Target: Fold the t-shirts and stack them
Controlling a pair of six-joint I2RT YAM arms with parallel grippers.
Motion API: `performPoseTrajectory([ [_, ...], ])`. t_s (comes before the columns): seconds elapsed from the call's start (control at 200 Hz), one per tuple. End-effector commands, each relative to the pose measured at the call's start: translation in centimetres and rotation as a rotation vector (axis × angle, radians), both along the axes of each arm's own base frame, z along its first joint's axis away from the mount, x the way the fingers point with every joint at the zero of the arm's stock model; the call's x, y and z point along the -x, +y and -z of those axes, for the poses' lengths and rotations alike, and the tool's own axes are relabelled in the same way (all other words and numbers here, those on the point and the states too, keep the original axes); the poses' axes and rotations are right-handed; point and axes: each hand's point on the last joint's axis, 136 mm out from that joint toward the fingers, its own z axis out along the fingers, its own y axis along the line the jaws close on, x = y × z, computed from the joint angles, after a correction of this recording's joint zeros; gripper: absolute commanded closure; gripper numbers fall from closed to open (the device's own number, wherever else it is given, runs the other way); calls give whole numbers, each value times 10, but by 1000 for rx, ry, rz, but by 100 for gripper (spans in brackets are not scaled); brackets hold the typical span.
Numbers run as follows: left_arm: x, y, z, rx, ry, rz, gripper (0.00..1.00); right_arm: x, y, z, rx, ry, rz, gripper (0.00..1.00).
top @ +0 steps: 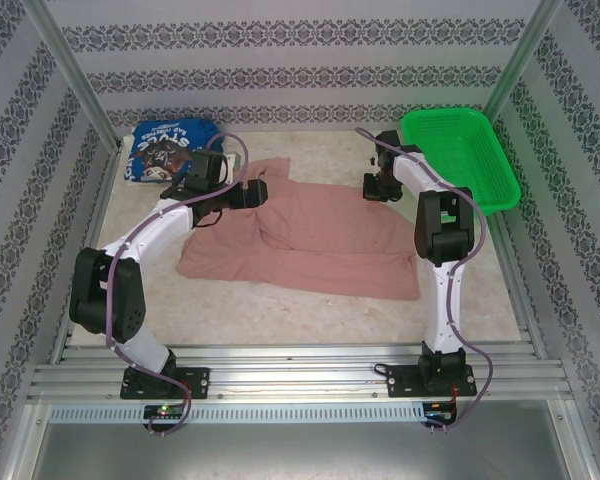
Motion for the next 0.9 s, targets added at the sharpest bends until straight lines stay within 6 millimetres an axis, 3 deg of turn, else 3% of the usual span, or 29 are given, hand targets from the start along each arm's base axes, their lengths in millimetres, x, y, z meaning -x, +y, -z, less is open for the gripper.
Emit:
performPoseTrajectory([
  [0.0,4,-4,-11,10,-38,4,4,3,7,-24,47,-56,-46,100],
  [0.215,10,-1,-4,7,-29,-9,5,20,21,-47,133,-131,-81,100],
  [0.38,12,2,0,4,-27,-26,5,55,48,-35,215,-105,-136,100],
  [0.584,11,3,2,3,-26,-33,5,99,88,-16,163,-81,-136,100],
  [0.679,10,3,5,1,-20,-36,5,115,111,-9,73,-52,-151,89],
  [0.764,9,4,9,-5,-10,-38,5,125,119,-11,-9,-32,-135,78],
  [0.834,10,4,12,-11,-2,-38,5,130,121,-24,-46,-47,-132,66],
  [0.894,10,4,12,-9,-3,-39,4,132,117,-42,-60,-80,-127,63],
])
